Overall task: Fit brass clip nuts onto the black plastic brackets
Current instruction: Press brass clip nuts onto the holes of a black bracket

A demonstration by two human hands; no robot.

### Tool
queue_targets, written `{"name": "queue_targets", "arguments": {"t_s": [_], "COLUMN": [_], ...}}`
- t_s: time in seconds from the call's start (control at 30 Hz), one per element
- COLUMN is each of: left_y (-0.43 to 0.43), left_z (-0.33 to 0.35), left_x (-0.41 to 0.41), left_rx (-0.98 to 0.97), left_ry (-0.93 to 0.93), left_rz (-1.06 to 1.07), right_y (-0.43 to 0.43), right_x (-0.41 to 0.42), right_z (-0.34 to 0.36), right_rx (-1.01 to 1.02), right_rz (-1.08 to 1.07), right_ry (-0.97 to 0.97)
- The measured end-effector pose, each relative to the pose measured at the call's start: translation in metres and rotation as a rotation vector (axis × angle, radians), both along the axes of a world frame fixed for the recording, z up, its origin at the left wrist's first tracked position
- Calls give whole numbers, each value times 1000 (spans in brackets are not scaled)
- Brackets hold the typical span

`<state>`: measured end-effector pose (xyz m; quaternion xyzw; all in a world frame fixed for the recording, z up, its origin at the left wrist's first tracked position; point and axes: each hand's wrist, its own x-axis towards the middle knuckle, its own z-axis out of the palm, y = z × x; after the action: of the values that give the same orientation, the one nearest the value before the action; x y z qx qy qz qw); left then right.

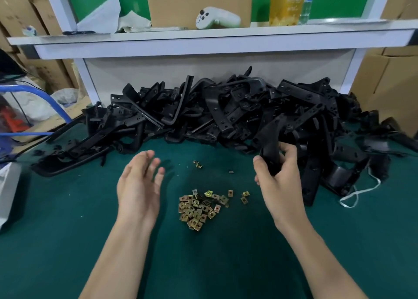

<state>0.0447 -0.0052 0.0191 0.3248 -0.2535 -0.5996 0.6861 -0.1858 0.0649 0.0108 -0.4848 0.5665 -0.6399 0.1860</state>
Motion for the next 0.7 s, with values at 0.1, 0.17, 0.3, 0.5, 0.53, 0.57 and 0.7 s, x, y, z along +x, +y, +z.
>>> {"name": "queue_targets", "arguments": {"t_s": [0.1, 0.17, 0.3, 0.5, 0.53, 0.57, 0.7], "left_y": [-2, -2, 5, 13, 13, 13, 13], "left_z": [-2, -3, -6, -11, -12, -12, -12], "left_x": [5, 2, -16, -32, -32, -32, -32], "left_rx": [94, 121, 62, 3, 0, -2, -6], "left_ry": [106, 96, -85, -88, -90, -95, -116], "left_rz": [19, -5, -162, -375, -380, -382, -384], "right_y": [4, 5, 4, 3, 4, 4, 5], "right_x": [3, 6, 9, 11, 11, 12, 12], "right_z": [-3, -4, -8, -15, -15, -15, -15], "right_rx": [37, 67, 130, 261, 267, 272, 293], "right_rz": [8, 0, -1, 57, 63, 66, 68], "right_ry": [79, 174, 332, 526, 558, 584, 638]}}
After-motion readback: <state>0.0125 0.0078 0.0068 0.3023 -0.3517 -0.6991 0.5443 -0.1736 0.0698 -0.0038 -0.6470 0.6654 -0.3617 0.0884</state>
